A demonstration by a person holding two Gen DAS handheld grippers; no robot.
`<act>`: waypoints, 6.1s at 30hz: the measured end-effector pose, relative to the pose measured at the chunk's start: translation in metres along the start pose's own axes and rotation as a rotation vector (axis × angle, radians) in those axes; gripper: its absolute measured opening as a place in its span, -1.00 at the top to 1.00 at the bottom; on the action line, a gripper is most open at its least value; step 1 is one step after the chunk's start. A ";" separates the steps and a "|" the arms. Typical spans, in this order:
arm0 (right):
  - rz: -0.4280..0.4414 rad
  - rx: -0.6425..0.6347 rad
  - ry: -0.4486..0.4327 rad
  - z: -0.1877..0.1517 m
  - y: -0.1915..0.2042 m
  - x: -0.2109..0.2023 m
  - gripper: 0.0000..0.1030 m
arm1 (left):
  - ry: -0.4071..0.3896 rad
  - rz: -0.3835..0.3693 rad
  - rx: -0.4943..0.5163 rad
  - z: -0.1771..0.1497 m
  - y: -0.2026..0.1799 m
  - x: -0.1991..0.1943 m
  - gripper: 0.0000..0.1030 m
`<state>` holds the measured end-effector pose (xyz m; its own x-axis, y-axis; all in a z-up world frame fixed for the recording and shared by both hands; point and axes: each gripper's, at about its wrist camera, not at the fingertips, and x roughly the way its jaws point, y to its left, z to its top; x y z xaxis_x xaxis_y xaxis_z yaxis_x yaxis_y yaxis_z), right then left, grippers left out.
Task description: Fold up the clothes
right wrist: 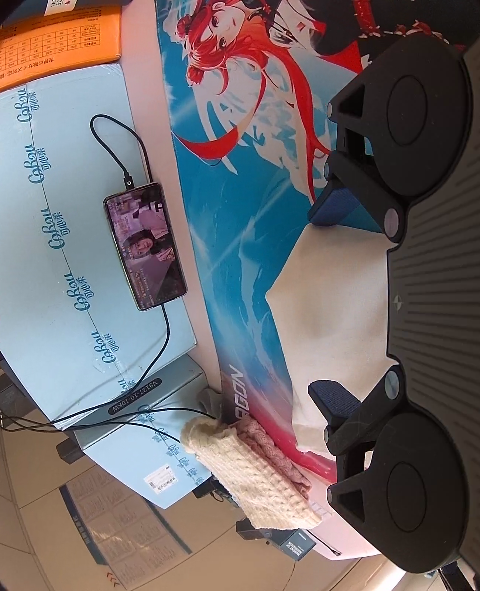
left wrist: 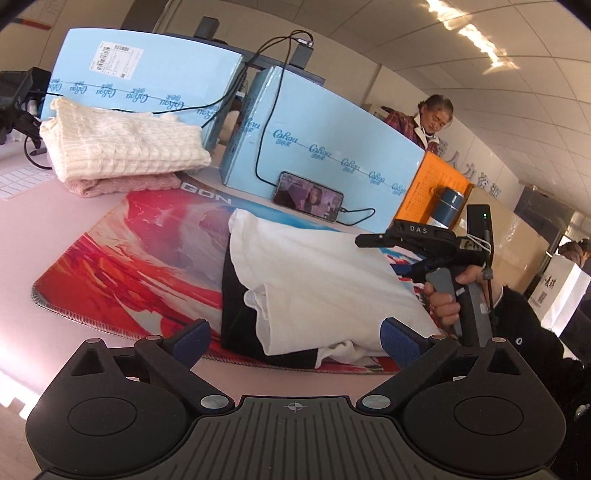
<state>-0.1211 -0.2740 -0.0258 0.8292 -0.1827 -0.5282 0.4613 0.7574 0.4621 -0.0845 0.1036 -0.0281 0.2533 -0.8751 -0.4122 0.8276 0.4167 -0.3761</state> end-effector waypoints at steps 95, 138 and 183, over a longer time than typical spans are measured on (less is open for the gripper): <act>-0.842 -0.089 -0.750 0.100 -0.215 -0.269 0.84 | -0.197 -0.419 0.554 0.080 -0.347 0.359 0.62; -0.606 0.640 -0.740 -0.043 -0.292 -0.351 0.84 | 0.472 -0.874 -0.218 0.048 -0.316 0.466 0.75; -1.179 0.638 -0.615 -0.018 -0.129 -0.157 -1.00 | -0.082 -0.443 0.584 0.095 -0.235 0.371 -1.00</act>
<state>-0.3160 -0.3315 -0.0153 -0.1899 -0.8387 -0.5104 0.8723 -0.3827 0.3043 -0.1372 -0.3421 -0.0134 -0.1486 -0.9560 -0.2528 0.9871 -0.1586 0.0197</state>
